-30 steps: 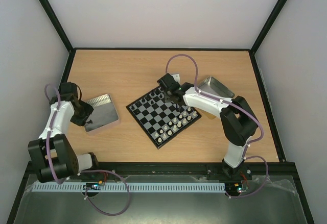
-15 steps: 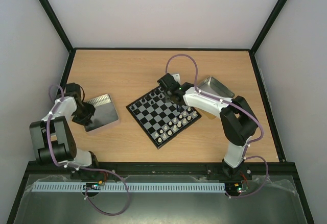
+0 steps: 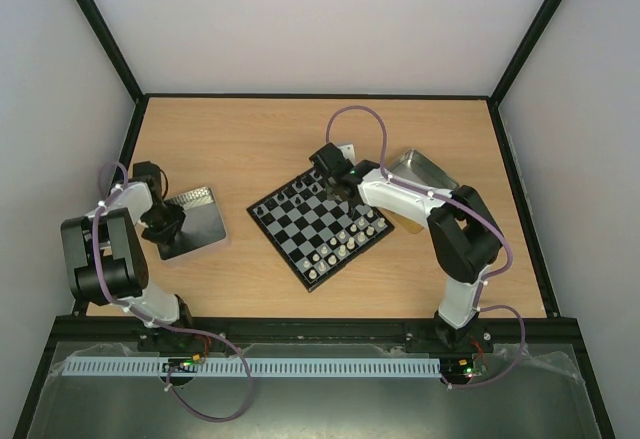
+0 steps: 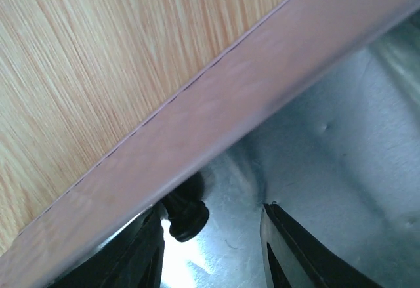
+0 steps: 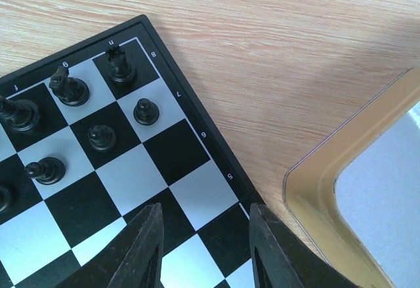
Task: Set up the chess pieces on the board
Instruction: Pick up the chess piece from the storage box, then place the chess piece on the chessboard.
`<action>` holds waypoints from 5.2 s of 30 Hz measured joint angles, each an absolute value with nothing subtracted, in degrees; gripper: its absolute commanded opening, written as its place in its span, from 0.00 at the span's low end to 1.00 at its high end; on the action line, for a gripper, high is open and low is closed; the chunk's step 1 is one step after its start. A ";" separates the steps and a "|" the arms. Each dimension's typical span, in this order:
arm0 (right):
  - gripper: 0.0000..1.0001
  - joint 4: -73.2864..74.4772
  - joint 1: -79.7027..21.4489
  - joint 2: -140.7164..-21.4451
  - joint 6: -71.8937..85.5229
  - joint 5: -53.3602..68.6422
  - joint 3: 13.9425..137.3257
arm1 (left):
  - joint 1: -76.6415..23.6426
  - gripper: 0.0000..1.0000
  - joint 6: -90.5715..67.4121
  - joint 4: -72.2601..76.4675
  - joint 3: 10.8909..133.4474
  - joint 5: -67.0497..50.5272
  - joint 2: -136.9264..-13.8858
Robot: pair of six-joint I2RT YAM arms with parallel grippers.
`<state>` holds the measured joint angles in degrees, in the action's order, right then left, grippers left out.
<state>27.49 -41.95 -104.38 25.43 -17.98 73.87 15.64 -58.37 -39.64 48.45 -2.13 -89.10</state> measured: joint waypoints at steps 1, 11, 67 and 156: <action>0.35 27.70 -41.95 -104.42 25.41 -18.06 74.00 | 15.55 0.44 -58.50 -39.66 48.77 -1.52 -89.30; 0.35 27.99 -41.78 -104.64 24.75 -18.68 74.61 | 11.51 0.38 -62.26 -40.29 49.54 6.83 -89.12; 0.47 17.47 -31.77 -86.00 32.49 22.70 58.85 | -29.41 0.15 -40.99 -13.98 46.74 -2.85 -74.17; 0.03 13.30 -57.43 -115.09 23.49 -7.31 80.88 | -19.51 0.99 -27.88 -12.84 39.53 15.27 -37.85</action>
<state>13.30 -57.43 -115.09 23.49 -7.31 80.88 -19.51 -27.88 -12.84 39.53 15.27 -37.85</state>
